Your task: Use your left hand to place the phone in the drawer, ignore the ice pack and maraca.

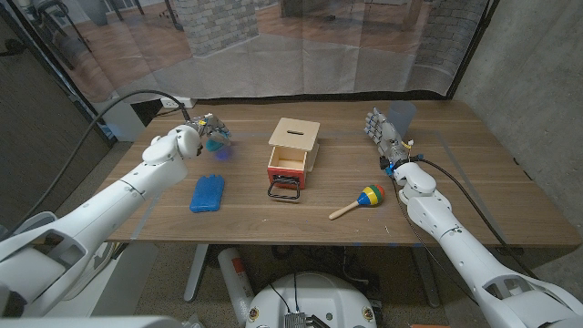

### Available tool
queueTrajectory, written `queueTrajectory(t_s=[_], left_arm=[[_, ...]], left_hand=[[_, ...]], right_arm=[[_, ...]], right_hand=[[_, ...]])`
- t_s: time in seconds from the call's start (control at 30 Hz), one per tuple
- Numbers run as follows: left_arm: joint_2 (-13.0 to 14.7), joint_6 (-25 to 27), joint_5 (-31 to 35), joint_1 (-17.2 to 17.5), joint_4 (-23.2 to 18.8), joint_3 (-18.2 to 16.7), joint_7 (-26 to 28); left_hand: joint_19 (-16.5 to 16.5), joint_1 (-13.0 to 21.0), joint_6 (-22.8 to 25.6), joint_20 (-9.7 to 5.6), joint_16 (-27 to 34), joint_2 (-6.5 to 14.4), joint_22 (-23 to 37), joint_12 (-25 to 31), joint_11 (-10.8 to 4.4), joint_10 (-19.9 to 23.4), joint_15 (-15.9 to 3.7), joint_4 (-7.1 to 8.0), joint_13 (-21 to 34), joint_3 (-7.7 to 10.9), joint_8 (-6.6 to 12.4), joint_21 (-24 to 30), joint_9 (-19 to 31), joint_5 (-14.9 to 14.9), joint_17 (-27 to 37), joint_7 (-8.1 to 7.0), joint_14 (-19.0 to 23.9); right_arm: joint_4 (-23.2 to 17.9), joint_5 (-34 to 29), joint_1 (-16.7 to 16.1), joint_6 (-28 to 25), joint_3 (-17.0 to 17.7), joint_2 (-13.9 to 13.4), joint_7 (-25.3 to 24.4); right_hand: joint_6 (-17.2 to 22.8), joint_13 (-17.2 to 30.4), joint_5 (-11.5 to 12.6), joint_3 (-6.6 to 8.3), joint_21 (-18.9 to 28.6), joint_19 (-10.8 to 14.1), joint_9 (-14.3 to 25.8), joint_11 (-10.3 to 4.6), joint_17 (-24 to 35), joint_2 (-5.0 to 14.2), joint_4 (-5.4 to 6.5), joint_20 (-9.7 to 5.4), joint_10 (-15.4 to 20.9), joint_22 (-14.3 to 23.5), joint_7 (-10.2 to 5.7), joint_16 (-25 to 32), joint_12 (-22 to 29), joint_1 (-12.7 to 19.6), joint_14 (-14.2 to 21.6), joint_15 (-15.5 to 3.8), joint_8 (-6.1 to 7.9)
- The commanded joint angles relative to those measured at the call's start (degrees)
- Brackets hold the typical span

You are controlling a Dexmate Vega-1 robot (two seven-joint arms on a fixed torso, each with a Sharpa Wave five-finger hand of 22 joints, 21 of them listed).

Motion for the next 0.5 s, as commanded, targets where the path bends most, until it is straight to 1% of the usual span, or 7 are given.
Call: queueTrajectory(t_s=[0.03, 0.1, 0.17, 0.23, 0.27, 0.33, 0.5], left_arm=[[0.22, -1.18, -2.13, 1.44, -1.96, -2.03, 1.09], [0.37, -1.39, -2.65, 1.52, -2.19, -2.32, 0.77], [0.42, -1.87, -3.20, 1.84, -2.39, -2.76, 1.06], [0.27, -1.91, -3.93, 2.25, -2.72, -3.39, 1.33], [0.41, -2.82, -4.53, 2.52, -2.73, -3.77, 1.59], [0.34, -3.13, -5.29, 2.90, -3.01, -4.35, 1.83], [0.40, -3.49, -5.93, 3.19, -3.47, -4.83, 2.19]], left_hand=[[0.18, 0.32, 0.34, 0.44, -0.18, 0.49, 0.04, 0.12, -4.95, 6.17, -8.65, 0.16, 0.14, 0.61, -0.23, -0.01, 0.10, -0.26, 0.10, -0.19, 0.57], [0.22, 0.35, 0.33, 0.28, -0.18, 0.50, 0.04, 0.08, -4.95, 6.16, -8.64, 0.16, 0.14, 0.62, -0.31, -0.01, 0.10, -0.37, 0.10, -0.23, 0.58], [0.28, 0.38, 0.46, -0.71, -0.13, 0.58, 0.03, 0.02, -4.94, 6.16, -8.58, 0.22, 0.16, 0.66, -0.41, -0.02, 0.12, -0.58, 0.11, 0.05, 0.76], [0.41, 0.39, 0.57, -0.94, -0.11, 0.62, 0.03, 0.00, -4.94, 6.19, -8.57, 0.24, 0.16, 0.68, -0.44, 0.01, 0.12, -0.68, 0.12, 0.04, 0.86], [0.47, 0.41, 0.60, -0.92, -0.10, 0.64, 0.02, 0.00, -4.94, 6.20, -8.57, 0.24, 0.16, 0.70, -0.44, 0.03, 0.12, -0.71, 0.12, 0.03, 0.90], [0.49, 0.43, 0.59, -0.76, -0.08, 0.66, 0.02, 0.00, -4.94, 6.22, -8.57, 0.24, 0.17, 0.71, -0.48, 0.02, 0.12, -0.75, 0.12, 0.04, 0.96], [0.54, 0.51, 0.65, -0.57, -0.10, 0.73, 0.01, -0.03, -4.93, 6.30, -8.60, 0.26, 0.18, 0.77, -0.61, 0.00, 0.14, -0.97, 0.12, 0.08, 1.03]], right_arm=[[0.12, 0.10, -0.05, 0.24, 0.08, 0.11, 0.09], [0.14, 0.07, -0.08, 0.34, 0.09, 0.17, -0.01], [0.17, 0.11, -0.10, 0.46, 0.11, 0.19, 0.04], [0.11, -0.08, -0.20, 0.67, 0.15, 0.31, -0.43], [0.14, -0.01, -0.21, 0.77, 0.18, 0.34, -0.37], [0.12, 0.07, -0.20, 0.74, 0.16, 0.21, -0.08], [0.05, -0.03, -0.19, 0.83, 0.13, 0.16, -0.18]], right_hand=[[0.12, 0.15, 0.02, 0.14, -0.02, -0.04, 0.19, 0.20, 0.33, -0.01, -0.24, -0.13, 0.35, 0.18, 0.29, 0.14, 0.30, -0.14, 0.07, -0.14, 0.01], [0.15, 0.15, 0.02, 0.14, -0.02, -0.04, 0.19, 0.24, 0.33, 0.00, -0.24, -0.14, 0.37, 0.18, 0.31, 0.15, 0.31, -0.14, 0.09, -0.11, 0.02], [0.18, 0.15, 0.03, 0.14, -0.02, -0.03, 0.19, 0.15, 0.33, 0.01, -0.26, -0.24, 0.25, 0.18, 0.36, 0.14, 0.25, -0.12, 0.08, -0.12, 0.03], [0.19, 0.15, 0.03, 0.14, 0.00, 0.01, 0.19, 0.21, 0.32, 0.01, -0.26, -0.38, 0.28, 0.18, 0.37, 0.14, 0.27, -0.12, 0.08, -0.08, 0.04], [0.22, 0.15, 0.03, 0.14, -0.01, -0.01, 0.19, 0.19, 0.32, 0.02, -0.27, -0.51, 0.27, 0.18, 0.38, 0.08, 0.26, -0.12, -0.06, -0.14, 0.05], [0.31, 0.15, 0.04, 0.14, -0.01, -0.01, 0.19, 0.47, 0.32, 0.03, -0.29, -0.62, 0.48, 0.18, 0.51, 0.05, 0.34, -0.10, -0.16, -0.21, 0.08], [0.40, 0.15, 0.04, 0.14, -0.01, -0.02, 0.19, 0.51, 0.32, 0.05, -0.31, -0.69, 0.46, 0.18, 0.59, 0.06, 0.33, -0.08, -0.14, -0.20, 0.10]])
